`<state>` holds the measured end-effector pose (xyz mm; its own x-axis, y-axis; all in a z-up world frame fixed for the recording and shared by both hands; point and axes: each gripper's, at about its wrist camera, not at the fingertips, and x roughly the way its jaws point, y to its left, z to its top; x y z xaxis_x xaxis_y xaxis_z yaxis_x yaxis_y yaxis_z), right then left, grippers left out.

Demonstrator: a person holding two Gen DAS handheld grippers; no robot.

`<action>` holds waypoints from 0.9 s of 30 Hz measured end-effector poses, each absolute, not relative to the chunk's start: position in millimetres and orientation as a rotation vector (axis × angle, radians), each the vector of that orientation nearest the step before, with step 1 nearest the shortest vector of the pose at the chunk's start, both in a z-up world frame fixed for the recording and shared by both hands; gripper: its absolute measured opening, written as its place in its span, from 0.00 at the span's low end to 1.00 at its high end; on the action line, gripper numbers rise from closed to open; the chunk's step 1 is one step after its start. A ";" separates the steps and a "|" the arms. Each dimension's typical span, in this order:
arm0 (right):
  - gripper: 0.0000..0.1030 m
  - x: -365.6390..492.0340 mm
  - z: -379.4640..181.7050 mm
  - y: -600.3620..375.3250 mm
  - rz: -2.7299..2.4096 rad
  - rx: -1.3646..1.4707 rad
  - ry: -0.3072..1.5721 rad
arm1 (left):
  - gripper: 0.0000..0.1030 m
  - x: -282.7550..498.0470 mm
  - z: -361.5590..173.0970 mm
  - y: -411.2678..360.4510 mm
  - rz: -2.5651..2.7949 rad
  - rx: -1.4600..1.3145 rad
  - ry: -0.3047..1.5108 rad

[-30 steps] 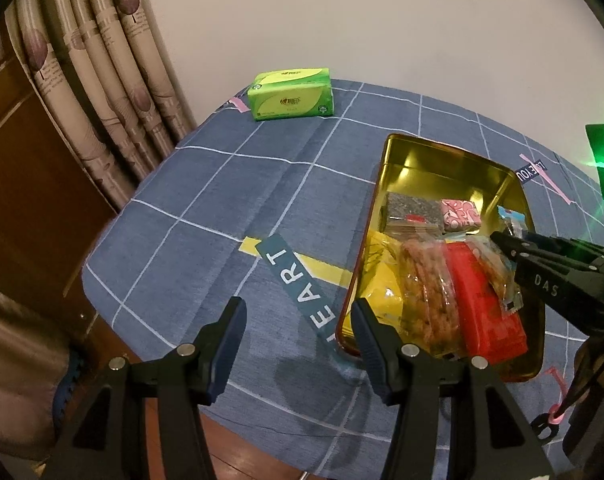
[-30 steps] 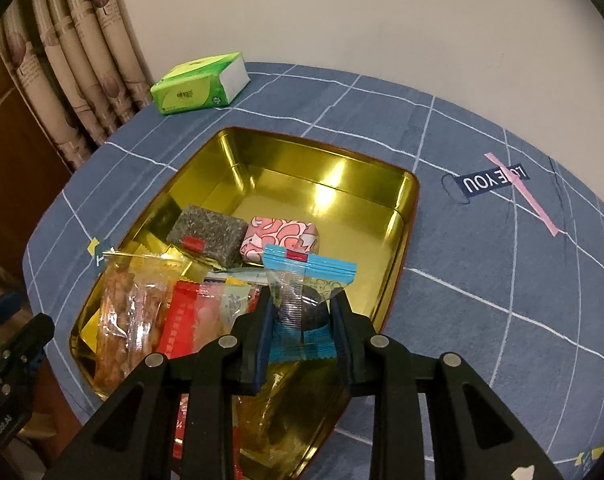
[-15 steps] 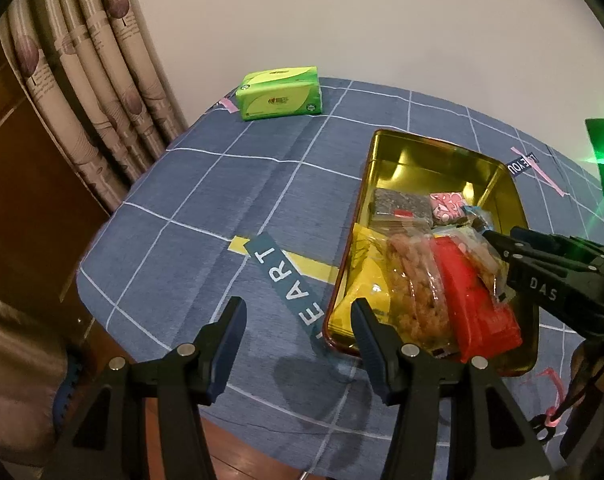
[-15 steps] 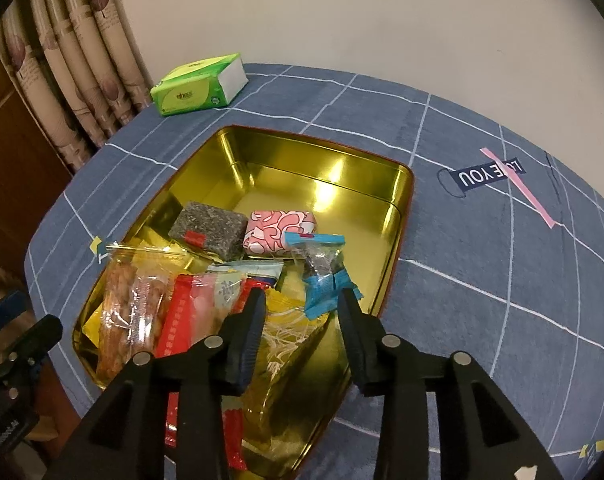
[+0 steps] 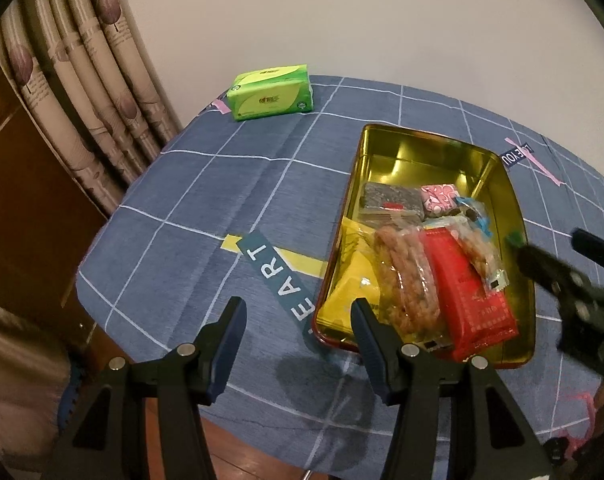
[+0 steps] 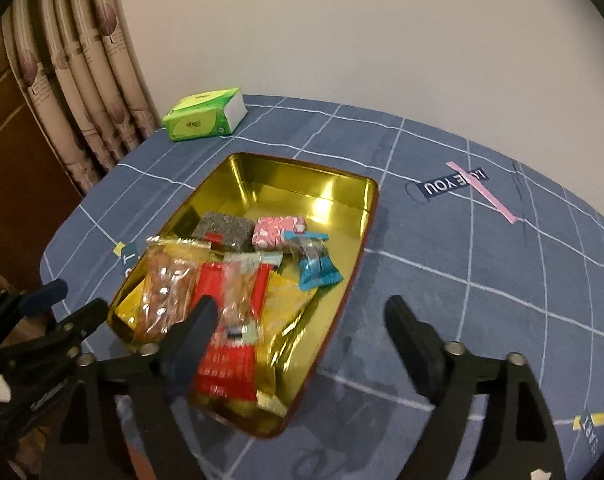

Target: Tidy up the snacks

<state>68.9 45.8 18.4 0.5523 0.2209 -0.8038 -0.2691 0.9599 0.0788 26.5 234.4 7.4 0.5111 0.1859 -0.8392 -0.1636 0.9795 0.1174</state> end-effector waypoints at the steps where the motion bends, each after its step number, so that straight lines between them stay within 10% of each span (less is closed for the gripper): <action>1: 0.95 64.6 19.1 44.4 0.290 -0.050 0.946 | 0.54 26.1 7.5 233.4 0.210 0.027 1.012; 27: 0.98 25.3 -5.1 53.8 0.276 -0.135 1.055 | 0.54 16.5 0.6 220.8 0.181 0.053 1.044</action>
<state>25.3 53.8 -5.1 0.4631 0.1594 -0.8718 -0.2881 0.9573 0.0220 16.5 220.8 0.6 0.4895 0.1743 -0.8544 -0.1238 0.9838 0.1298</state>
